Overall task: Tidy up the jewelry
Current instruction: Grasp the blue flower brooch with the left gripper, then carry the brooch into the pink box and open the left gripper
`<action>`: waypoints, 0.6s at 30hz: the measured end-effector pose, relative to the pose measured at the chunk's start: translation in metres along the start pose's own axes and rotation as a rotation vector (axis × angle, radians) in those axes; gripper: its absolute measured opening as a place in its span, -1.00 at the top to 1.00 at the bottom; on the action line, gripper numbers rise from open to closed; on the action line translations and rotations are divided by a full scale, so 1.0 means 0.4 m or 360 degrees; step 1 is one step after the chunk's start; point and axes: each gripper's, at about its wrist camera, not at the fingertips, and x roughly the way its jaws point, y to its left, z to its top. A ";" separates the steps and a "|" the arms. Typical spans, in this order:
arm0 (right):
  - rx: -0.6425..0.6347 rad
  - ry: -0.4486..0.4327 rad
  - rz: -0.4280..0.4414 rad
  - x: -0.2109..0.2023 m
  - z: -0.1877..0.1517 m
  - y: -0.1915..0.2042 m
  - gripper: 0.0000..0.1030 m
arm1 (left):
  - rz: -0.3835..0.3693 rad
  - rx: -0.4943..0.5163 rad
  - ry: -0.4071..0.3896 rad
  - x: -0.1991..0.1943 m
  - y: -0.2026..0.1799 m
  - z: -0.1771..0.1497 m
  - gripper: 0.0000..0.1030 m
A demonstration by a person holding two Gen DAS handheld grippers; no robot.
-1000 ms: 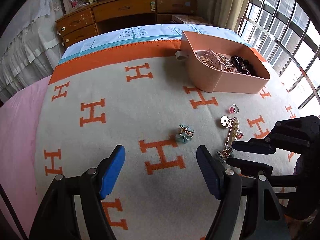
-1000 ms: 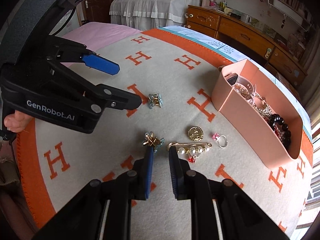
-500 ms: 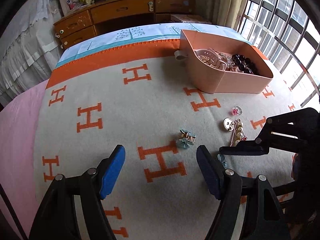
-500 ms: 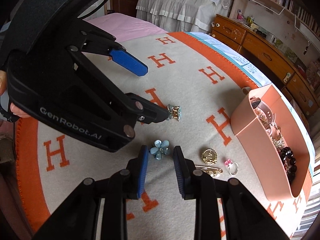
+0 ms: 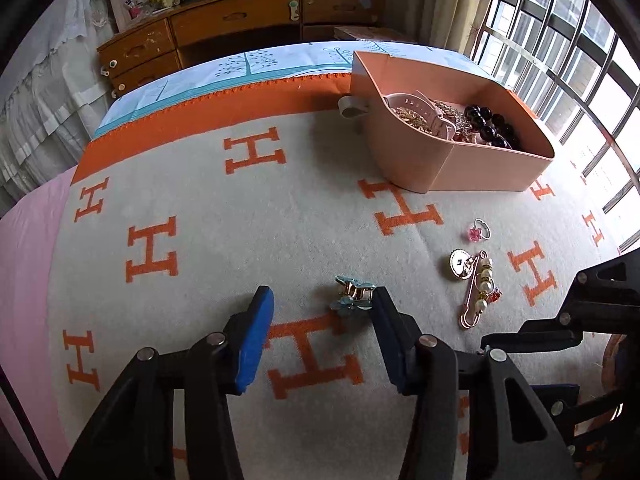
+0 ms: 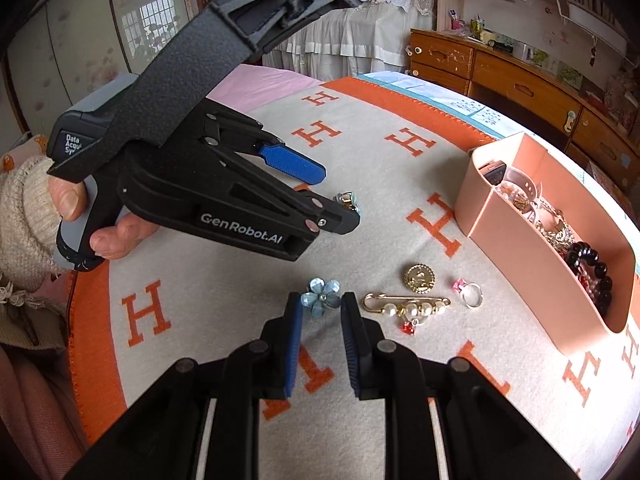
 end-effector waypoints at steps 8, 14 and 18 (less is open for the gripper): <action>0.0083 -0.0088 0.0004 -0.047 -0.026 0.001 0.62 | -0.0018 -0.0039 -0.0038 -0.012 0.002 -0.003 0.66; 0.0190 -0.0200 -0.0027 -0.110 -0.023 -0.026 0.62 | 0.0012 -0.0050 -0.0116 -0.104 -0.016 0.012 0.66; 0.0286 -0.0320 -0.0098 -0.197 -0.003 -0.065 0.62 | 0.0032 -0.0022 -0.0205 -0.205 -0.057 0.050 0.66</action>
